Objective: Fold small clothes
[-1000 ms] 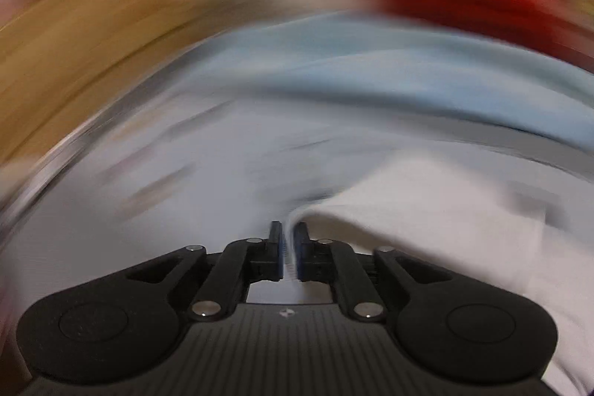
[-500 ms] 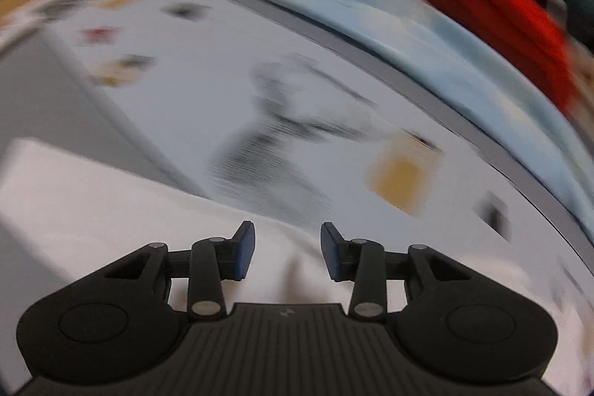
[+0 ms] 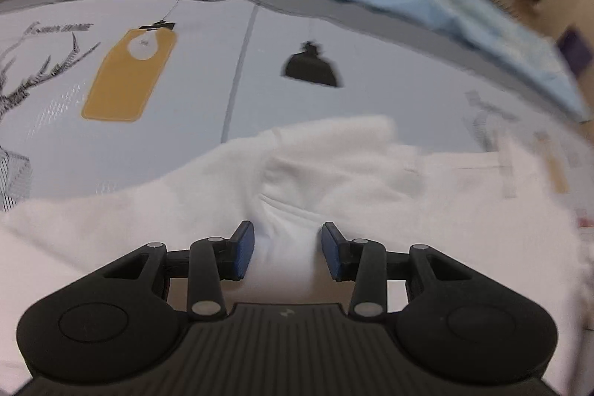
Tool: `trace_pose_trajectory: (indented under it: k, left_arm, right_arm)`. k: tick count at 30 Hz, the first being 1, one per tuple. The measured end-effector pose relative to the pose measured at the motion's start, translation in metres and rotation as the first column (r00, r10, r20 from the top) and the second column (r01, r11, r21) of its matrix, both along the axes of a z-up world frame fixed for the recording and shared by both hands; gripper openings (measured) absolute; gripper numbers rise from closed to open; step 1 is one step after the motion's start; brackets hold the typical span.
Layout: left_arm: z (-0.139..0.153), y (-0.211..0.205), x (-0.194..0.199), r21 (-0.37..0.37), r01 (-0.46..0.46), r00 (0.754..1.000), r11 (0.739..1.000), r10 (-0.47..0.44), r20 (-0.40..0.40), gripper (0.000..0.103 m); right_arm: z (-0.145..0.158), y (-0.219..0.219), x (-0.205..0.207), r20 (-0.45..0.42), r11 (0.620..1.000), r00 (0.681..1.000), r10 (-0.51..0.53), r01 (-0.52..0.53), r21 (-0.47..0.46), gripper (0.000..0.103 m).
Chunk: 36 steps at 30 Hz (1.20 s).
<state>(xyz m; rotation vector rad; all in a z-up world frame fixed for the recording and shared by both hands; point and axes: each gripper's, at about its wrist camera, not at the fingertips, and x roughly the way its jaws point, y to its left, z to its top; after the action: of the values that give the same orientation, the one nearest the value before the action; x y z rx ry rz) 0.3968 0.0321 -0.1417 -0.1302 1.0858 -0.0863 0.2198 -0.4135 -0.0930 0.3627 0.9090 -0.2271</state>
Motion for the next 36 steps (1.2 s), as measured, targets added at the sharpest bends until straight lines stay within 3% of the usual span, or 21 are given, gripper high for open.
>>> trace_pose_trajectory:
  k: [4, 8, 12, 15, 18, 19, 22, 24, 26, 28, 30, 31, 33, 36]
  left_arm:
    - [-0.008, -0.006, 0.021, 0.046, -0.043, 0.994, 0.998, 0.038, 0.104, 0.047]
    - [0.004, 0.001, 0.029, 0.017, -0.088, 0.993, 0.996, 0.086, 0.086, 0.047]
    - [0.062, 0.010, 0.011, -0.043, -0.127, 0.987, 0.991, 0.131, 0.092, 0.047]
    - [0.107, 0.012, -0.020, -0.019, -0.150, 0.985, 0.988, 0.151, 0.081, 0.048]
    - [0.139, 0.014, -0.061, -0.066, -0.162, 0.980, 0.985, 0.168, 0.104, 0.049]
    - [0.145, 0.017, -0.073, -0.091, -0.167, 0.977, 0.982, 0.177, 0.119, 0.054]
    - [0.142, 0.019, -0.105, -0.135, -0.189, 0.966, 0.973, 0.209, 0.153, 0.056]
    - [0.129, 0.012, -0.104, -0.079, -0.194, 0.975, 0.978, 0.201, 0.096, 0.055]
    - [0.124, 0.009, -0.097, -0.068, -0.191, 0.975, 0.979, 0.197, 0.103, 0.054]
    - [0.126, 0.006, -0.092, -0.030, -0.185, 0.972, 0.982, 0.188, 0.139, 0.054]
    - [0.128, 0.003, -0.089, -0.014, -0.169, 0.973, 0.986, 0.169, 0.155, 0.055]
    - [0.128, 0.003, -0.087, -0.020, -0.165, 0.974, 0.986, 0.166, 0.151, 0.055]
    - [0.127, 0.005, -0.084, -0.041, -0.163, 0.976, 0.986, 0.168, 0.141, 0.055]
    - [0.123, 0.005, -0.078, -0.031, -0.175, 0.975, 0.984, 0.178, 0.132, 0.055]
  right_arm:
    - [0.017, -0.054, -0.016, 0.079, 0.992, 0.991, -0.109, 0.113, -0.051, 0.038]
    - [0.013, -0.097, -0.028, 0.044, 0.990, 0.991, -0.126, 0.129, -0.050, 0.041]
    - [-0.004, -0.108, -0.030, 0.001, 0.997, 1.000, -0.013, 0.013, -0.080, 0.044]
    - [-0.016, -0.102, -0.030, -0.027, 0.991, 0.997, 0.071, -0.074, -0.115, 0.045]
    - [-0.023, -0.095, -0.028, -0.067, 0.968, 0.992, 0.104, -0.116, -0.224, 0.047]
    - [-0.024, -0.098, -0.027, -0.059, 0.965, 0.993, 0.106, -0.116, -0.233, 0.048]
    - [-0.034, -0.125, -0.024, -0.059, 0.990, 0.997, 0.044, -0.051, -0.132, 0.054]
    - [-0.045, -0.138, -0.023, -0.063, 0.998, 0.997, 0.034, -0.038, -0.058, 0.054]
    - [-0.054, -0.143, -0.021, -0.075, 0.999, 0.996, 0.045, -0.047, -0.027, 0.053]
    - [-0.059, -0.140, -0.019, -0.083, 0.996, 0.993, 0.081, -0.084, -0.032, 0.045]
    - [-0.054, -0.130, -0.017, -0.070, 0.986, 0.987, 0.144, -0.149, -0.070, 0.012]
    - [-0.049, -0.124, -0.015, -0.060, 0.978, 0.982, 0.179, -0.184, -0.096, 0.003]
    - [-0.032, -0.122, -0.013, 0.002, 0.970, 0.979, 0.203, -0.201, -0.137, 0.003]
    - [0.012, -0.153, -0.023, 0.240, 0.998, 0.970, 0.026, -0.012, -0.059, 0.003]
